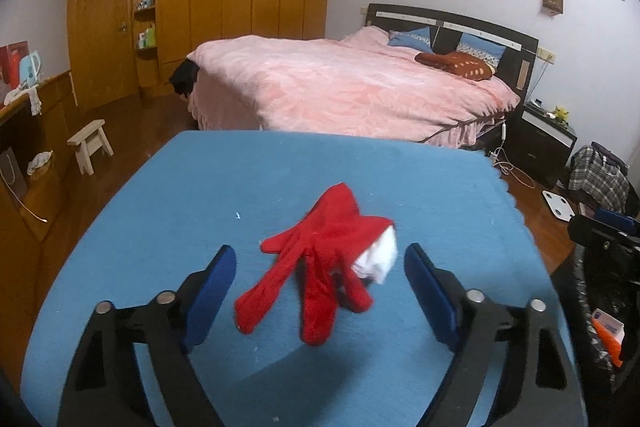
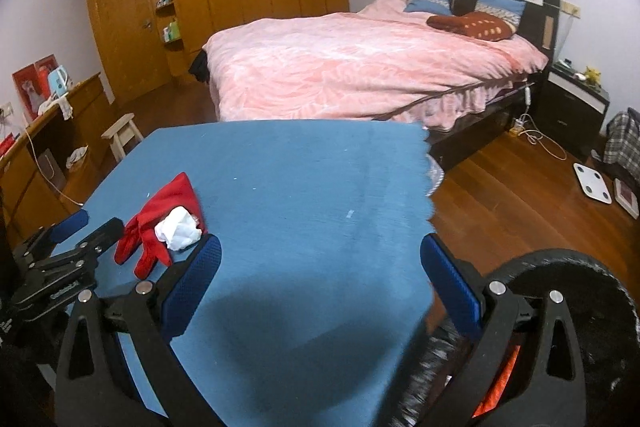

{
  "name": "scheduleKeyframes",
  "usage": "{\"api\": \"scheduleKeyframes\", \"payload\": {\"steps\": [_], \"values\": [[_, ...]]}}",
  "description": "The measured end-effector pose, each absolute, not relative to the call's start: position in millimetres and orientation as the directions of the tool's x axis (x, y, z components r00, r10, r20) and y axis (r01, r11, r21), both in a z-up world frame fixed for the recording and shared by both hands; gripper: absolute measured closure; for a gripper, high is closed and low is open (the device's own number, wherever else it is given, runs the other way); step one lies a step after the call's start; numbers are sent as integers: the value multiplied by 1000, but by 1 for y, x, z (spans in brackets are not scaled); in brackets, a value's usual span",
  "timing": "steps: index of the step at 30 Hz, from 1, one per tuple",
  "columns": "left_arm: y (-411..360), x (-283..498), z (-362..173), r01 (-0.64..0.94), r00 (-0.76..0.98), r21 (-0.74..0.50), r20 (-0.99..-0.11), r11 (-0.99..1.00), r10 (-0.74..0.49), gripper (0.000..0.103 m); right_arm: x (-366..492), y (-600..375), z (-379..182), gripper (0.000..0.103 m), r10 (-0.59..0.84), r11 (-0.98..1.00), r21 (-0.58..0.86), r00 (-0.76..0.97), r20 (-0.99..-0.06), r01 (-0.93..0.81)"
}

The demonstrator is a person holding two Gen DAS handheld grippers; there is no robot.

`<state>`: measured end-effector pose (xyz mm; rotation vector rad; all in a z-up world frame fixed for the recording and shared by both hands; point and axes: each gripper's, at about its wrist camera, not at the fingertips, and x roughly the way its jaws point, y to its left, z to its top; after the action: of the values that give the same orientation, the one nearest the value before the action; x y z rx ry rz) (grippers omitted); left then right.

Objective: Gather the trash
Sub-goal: 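Move both open tools back over the table toward the red glove, then grasp the red glove with the left tool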

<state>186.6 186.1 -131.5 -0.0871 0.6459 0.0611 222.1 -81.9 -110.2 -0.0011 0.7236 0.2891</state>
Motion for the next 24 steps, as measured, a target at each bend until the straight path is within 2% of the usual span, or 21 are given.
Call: {"api": "scheduleKeyframes", "payload": {"steps": [10, 13, 18, 24], "values": [[191, 216, -155, -39, 765, -72, -644, 997, -17, 38, 239, -56, -125, 6, 268, 952, 80, 683, -679, -294], [191, 221, -160, -23, 758, -85, -651, 996, -38, 47, 240, -55, -129, 6, 262, 953, 75, 678, -687, -293], [192, 226, -165, 2, 749, -131, -657, 991, -88, 69, 242, -54, -133, 6, 256, 954, 71, 671, -696, -291], [190, 224, -158, 27, 766, -160, -631, 987, -123, 88, 242, -51, -134, 6, 258, 953, 71, 667, -699, -293]]}}
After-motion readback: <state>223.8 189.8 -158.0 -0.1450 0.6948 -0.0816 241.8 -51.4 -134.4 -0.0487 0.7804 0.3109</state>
